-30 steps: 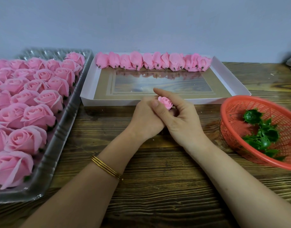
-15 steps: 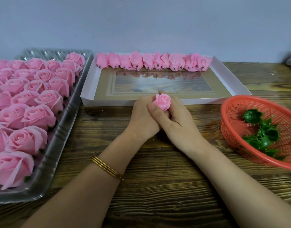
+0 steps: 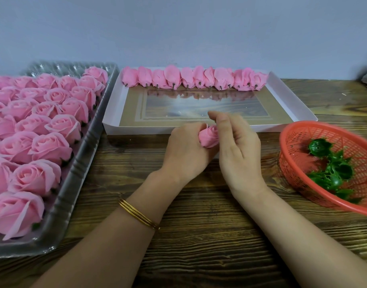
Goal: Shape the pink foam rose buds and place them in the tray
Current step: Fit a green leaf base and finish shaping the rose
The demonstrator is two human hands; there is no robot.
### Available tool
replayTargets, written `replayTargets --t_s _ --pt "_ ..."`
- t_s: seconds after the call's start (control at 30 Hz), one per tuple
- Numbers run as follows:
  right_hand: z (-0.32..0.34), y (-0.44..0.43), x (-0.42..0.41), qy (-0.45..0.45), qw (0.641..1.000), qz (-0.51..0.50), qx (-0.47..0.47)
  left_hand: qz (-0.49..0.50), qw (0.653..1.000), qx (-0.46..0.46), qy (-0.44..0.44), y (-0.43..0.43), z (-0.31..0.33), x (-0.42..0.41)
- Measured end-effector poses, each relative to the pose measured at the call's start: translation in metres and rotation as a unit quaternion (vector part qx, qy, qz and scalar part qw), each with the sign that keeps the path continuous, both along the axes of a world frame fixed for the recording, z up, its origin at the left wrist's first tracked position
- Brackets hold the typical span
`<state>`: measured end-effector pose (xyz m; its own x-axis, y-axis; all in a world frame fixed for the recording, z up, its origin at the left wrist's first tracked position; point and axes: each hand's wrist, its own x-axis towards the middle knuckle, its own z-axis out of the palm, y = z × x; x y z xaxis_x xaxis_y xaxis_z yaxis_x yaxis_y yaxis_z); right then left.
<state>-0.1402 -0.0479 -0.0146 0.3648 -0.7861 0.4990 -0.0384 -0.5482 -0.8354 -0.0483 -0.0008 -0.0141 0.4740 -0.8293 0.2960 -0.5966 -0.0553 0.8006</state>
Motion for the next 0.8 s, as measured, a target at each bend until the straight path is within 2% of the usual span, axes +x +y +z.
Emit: replayTargets --t_s 0.27,0.8 --pt "-0.0071 -0.0002 0.0011 0.048 0.999 -0.004 -0.025 -0.011 0.998 0.023 -0.063 0.0005 -0.0006 -0.0004" --pt "-0.0004 0.0050 0.0009 0.108 0.994 0.000 -0.026 0.031 0.994 0.070 -0.072 -0.0048 -0.0094 0.0039"
